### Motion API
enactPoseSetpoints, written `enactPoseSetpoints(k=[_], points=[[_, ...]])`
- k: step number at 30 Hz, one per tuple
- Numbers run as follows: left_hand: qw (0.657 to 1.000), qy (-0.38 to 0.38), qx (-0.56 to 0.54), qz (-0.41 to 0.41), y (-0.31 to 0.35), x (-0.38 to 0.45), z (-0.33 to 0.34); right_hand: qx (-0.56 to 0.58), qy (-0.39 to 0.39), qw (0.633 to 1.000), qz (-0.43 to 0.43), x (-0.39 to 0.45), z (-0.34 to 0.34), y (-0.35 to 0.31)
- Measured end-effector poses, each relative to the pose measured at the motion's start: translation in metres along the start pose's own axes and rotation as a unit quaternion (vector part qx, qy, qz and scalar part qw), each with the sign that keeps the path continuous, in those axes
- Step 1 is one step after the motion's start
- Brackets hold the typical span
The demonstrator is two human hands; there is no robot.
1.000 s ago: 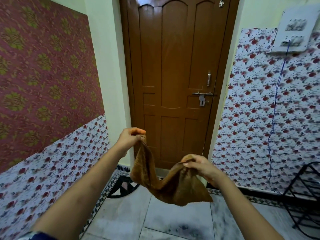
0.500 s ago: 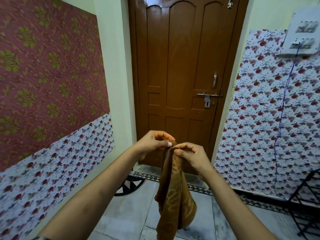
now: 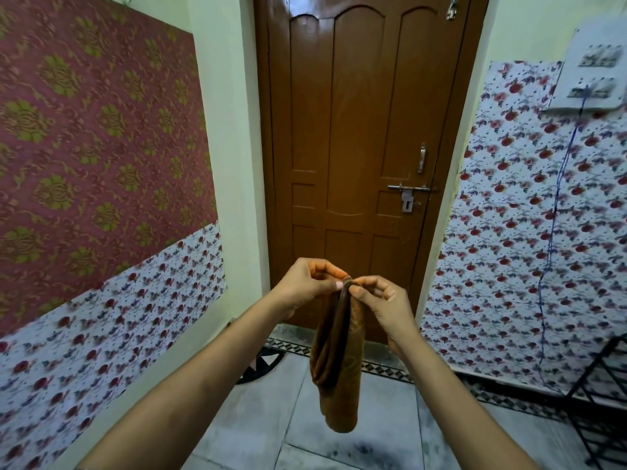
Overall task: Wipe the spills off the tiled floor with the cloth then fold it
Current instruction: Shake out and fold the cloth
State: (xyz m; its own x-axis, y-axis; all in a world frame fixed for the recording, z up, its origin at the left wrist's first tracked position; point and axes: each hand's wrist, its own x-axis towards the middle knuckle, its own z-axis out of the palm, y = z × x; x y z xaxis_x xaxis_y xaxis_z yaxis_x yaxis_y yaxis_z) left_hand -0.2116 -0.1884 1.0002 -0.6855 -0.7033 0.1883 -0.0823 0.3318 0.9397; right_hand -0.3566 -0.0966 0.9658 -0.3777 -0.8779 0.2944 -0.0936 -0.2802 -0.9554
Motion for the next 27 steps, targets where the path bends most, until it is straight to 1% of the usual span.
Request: enactPoseSetpoints(k=[2,4,8,10,12,14,16,18,20,21,22,23,25,27], points=[[0.998,0.041,0.033,0.02,-0.004,-0.001,0.004,0.0,0.008,1.0,0.009,0.0,-0.001,-0.001],[0.997,0.056,0.05,0.028,-0.009,-0.004,0.005,-0.009,0.013,1.0,0.023,0.001,-0.003,-0.003],[0.997,-0.002,0.073,0.028,-0.015,-0.015,0.007,0.002,-0.014,0.999,0.04,0.0,-0.01,-0.01],[0.988,-0.003,0.149,0.044,-0.018,-0.017,0.011,0.01,-0.02,0.999,0.045,-0.001,-0.01,-0.012],[0.959,0.005,0.274,0.069,-0.022,-0.015,0.016,0.021,-0.009,0.998,0.05,0.0,-0.008,-0.012],[0.932,-0.009,0.354,0.08,-0.025,-0.015,0.022,0.033,0.005,0.998,0.055,0.0,-0.009,-0.013],[0.926,-0.043,0.362,0.094,-0.028,-0.015,0.026,0.037,0.008,0.998,0.057,0.0,-0.014,-0.015],[0.939,-0.078,0.319,0.106,-0.031,-0.016,0.027,0.032,0.005,0.998,0.056,0.0,-0.018,-0.015],[0.949,-0.116,0.275,0.099,-0.032,-0.016,0.027,0.031,0.007,0.998,0.053,-0.001,-0.02,-0.016],[0.947,-0.132,0.28,0.088,-0.032,-0.015,0.029,0.035,0.012,0.998,0.054,-0.001,-0.021,-0.015],[0.938,-0.14,0.309,0.075,-0.033,-0.014,0.03,0.042,0.017,0.997,0.056,-0.001,-0.021,-0.016],[0.92,-0.138,0.362,0.062,-0.034,-0.013,0.03,0.051,0.023,0.997,0.059,-0.001,-0.022,-0.016],[0.885,-0.1,0.451,0.051,-0.04,-0.01,0.03,0.069,0.034,0.995,0.061,-0.003,-0.025,-0.015],[0.885,-0.041,0.462,0.045,-0.044,-0.009,0.028,0.079,0.045,0.994,0.063,-0.003,-0.027,-0.014]])
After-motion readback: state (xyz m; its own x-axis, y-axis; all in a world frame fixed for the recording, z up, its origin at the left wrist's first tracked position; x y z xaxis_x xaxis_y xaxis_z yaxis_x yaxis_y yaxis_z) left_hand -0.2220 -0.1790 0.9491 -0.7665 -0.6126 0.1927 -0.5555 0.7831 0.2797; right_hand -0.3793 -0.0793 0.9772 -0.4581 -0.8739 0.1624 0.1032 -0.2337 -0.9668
